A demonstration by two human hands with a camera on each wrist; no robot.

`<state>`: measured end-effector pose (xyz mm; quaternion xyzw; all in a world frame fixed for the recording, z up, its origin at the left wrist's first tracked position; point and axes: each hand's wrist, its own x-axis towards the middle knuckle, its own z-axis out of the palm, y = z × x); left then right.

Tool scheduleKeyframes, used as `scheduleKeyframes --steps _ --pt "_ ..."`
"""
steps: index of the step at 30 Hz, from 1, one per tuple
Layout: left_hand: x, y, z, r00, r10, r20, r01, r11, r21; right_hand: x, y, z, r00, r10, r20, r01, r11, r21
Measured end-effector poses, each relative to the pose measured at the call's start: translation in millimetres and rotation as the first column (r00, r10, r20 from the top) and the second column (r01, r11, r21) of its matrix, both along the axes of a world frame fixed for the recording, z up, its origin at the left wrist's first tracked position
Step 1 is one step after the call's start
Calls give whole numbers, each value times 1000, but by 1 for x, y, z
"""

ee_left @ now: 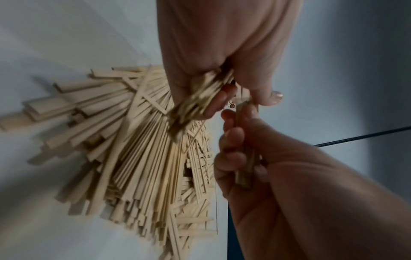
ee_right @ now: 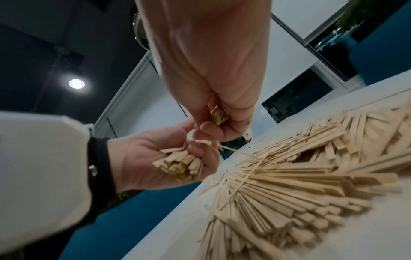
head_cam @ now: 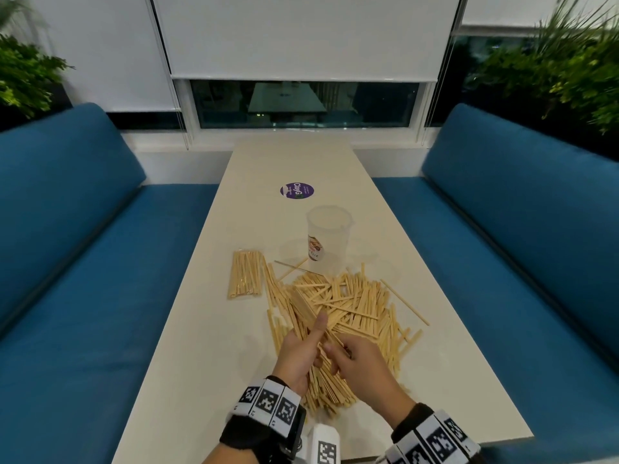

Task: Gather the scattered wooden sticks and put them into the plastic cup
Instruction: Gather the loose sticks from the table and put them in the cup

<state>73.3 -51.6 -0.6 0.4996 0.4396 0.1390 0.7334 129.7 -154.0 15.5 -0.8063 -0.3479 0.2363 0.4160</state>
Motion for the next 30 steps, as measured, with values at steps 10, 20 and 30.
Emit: scheduleKeyframes --steps 10,20,30 --pt "3 -1 5 993 117 19 -116 992 -55 -6 4 -6 974 139 181 -137 990 -23" --pt "8 -2 36 985 85 148 -130 935 331 12 8 2 524 -126 -842 153 987 -52" --pt "12 -12 41 980 -35 194 -81 827 557 13 16 24 295 125 -947 224 954 196"
